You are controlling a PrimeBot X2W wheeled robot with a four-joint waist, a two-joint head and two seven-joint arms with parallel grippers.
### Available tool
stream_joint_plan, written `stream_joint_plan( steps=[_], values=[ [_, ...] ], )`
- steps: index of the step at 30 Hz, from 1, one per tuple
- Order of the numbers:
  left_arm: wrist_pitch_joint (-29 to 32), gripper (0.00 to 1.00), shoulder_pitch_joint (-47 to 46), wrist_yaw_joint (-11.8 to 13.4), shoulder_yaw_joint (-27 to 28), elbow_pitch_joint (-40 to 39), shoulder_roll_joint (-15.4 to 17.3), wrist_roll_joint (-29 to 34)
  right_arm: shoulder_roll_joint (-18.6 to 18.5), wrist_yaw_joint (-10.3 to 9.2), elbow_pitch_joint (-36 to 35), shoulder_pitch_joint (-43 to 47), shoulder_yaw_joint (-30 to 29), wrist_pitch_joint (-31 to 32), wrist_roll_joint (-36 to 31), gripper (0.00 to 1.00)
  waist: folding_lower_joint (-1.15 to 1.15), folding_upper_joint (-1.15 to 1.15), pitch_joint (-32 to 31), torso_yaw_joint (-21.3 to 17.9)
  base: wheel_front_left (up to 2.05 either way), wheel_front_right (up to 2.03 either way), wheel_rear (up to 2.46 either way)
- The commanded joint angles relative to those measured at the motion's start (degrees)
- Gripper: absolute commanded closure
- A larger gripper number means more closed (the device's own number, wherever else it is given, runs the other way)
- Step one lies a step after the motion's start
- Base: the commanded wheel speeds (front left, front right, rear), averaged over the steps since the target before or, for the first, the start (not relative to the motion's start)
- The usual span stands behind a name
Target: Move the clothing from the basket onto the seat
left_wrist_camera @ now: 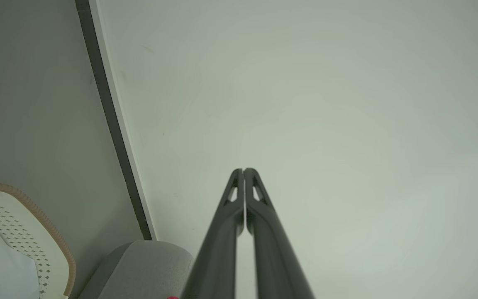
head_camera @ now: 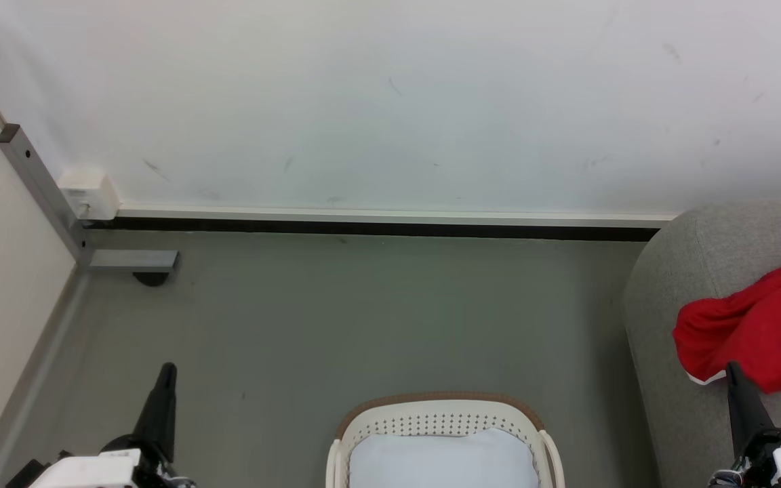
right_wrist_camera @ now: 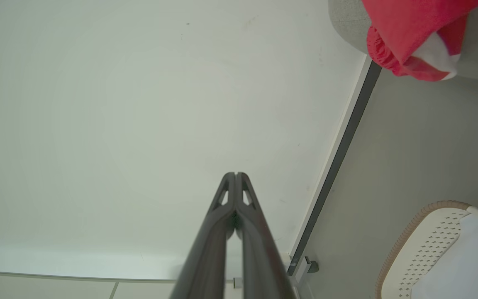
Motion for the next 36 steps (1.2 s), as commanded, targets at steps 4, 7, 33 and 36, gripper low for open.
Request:
stream_joint_plan(
  steps=[4,7,33,36],
  values=[
    [0.2,1.0,-0.5,-0.1,0.1,-0.2,0.1,-0.7,-0.4,-0.12,-0.3,-0.5,-0.2,0.2,0.1,1.0,0.0,0.0,0.0,0.0,0.0,0.0,0.0],
    [0.2,1.0,-0.5,-0.1,0.1,-0.2,0.1,-0.7,-0.4,-0.12,-0.3,-0.5,-0.2,0.2,0.1,1.0,0.0,0.0,0.0,0.0,0.0,0.0,0.0],
    [0.2,1.0,-0.5,-0.1,0.1,-0.2,0.1,-0.8,-0.4,-0.12,-0.3,-0.5,-0.2,0.2,0.1,1.0,0.0,0.0,0.0,0.0,0.0,0.0,0.0],
    [0.2,1.0,-0.5,-0.1,0.1,-0.2,0.1,-0.8,-0.4,-0.12,-0.3,-0.5,-0.2,0.2,0.1,1.0,0.0,0.0,0.0,0.0,0.0,0.0,0.0]
  ],
)
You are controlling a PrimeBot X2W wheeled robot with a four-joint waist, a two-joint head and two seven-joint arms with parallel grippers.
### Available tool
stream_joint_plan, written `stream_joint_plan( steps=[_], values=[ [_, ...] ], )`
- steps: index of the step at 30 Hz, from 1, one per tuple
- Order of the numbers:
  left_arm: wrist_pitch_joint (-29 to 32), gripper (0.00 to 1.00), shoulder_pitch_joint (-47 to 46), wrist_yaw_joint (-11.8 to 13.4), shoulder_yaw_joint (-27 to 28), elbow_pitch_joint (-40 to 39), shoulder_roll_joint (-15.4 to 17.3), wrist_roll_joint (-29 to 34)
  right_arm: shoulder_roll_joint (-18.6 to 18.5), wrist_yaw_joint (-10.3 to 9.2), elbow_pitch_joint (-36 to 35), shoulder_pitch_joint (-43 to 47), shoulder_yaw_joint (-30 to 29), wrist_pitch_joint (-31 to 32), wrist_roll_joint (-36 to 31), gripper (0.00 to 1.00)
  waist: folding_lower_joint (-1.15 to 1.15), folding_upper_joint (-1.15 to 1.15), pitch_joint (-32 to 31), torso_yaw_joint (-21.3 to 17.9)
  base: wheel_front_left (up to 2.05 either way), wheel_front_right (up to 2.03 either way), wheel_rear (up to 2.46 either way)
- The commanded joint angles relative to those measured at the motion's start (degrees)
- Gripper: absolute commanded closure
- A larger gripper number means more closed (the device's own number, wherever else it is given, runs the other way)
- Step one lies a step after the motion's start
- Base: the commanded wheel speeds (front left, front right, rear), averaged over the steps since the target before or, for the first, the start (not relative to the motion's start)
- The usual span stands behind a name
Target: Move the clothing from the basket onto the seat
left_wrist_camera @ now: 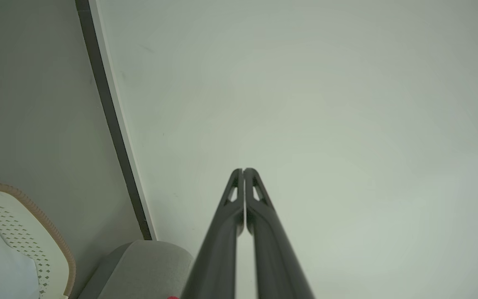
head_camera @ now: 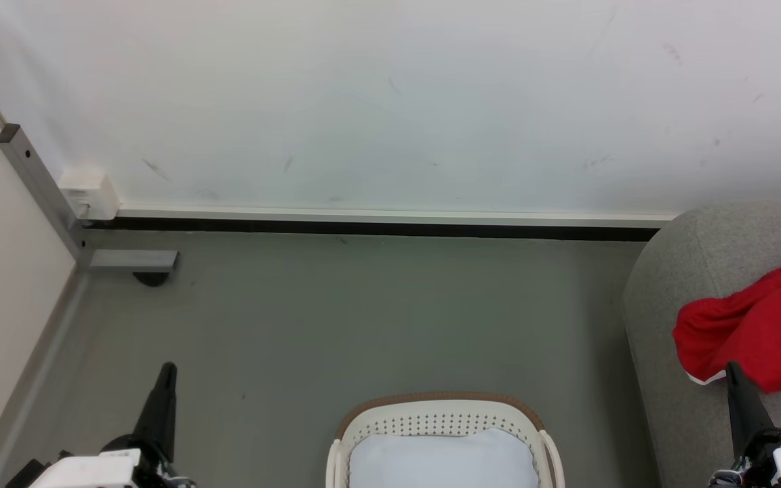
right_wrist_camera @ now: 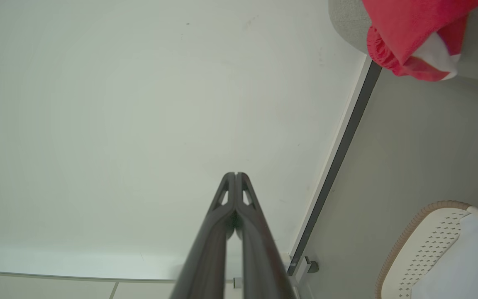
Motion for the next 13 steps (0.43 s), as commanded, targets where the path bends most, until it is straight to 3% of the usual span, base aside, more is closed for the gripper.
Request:
stream_joint_plan(
  steps=[1,13],
  values=[
    [0.2,1.0,-0.5,-0.1,0.1,-0.2,0.1,-0.8,-0.4,-0.12,-0.3,-0.5,-0.2,0.2,0.1,1.0,0.0,0.0,0.0,0.0,0.0,0.0,0.0],
    [0.2,1.0,-0.5,-0.1,0.1,-0.2,0.1,-0.8,-0.4,-0.12,-0.3,-0.5,-0.2,0.2,0.1,1.0,0.0,0.0,0.0,0.0,0.0,0.0,0.0]
  ],
)
